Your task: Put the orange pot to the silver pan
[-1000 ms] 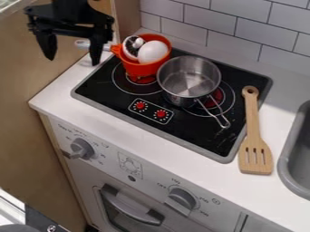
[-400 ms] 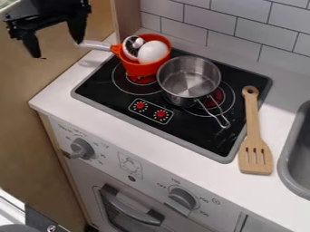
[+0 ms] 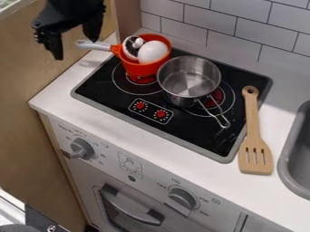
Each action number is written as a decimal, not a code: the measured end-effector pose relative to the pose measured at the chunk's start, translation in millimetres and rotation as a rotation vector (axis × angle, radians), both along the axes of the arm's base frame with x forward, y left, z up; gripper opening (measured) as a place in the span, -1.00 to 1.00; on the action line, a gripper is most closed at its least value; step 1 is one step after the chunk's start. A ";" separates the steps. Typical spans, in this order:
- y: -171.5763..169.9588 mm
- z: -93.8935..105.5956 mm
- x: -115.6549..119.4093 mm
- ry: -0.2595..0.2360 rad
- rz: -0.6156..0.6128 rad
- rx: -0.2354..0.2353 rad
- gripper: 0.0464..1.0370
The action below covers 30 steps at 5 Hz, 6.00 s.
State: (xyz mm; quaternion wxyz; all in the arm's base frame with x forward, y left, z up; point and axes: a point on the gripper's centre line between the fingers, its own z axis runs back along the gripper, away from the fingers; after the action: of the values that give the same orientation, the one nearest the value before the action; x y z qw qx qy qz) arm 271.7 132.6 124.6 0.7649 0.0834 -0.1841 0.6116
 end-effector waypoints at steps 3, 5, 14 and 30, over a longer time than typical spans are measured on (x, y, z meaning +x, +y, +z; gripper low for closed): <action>-4.8 -21.8 41.7 -0.122 0.030 -0.119 0.93; -8.8 -32.1 56.6 -0.165 0.002 -0.116 0.93; -16.6 -79.8 58.5 -0.271 -0.034 -0.028 0.93; -31.8 -24.0 35.7 -0.053 -0.009 0.017 -0.98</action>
State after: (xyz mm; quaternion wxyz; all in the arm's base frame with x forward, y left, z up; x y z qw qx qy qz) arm 307.4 100.8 100.6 0.7616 0.0726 -0.2099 0.6088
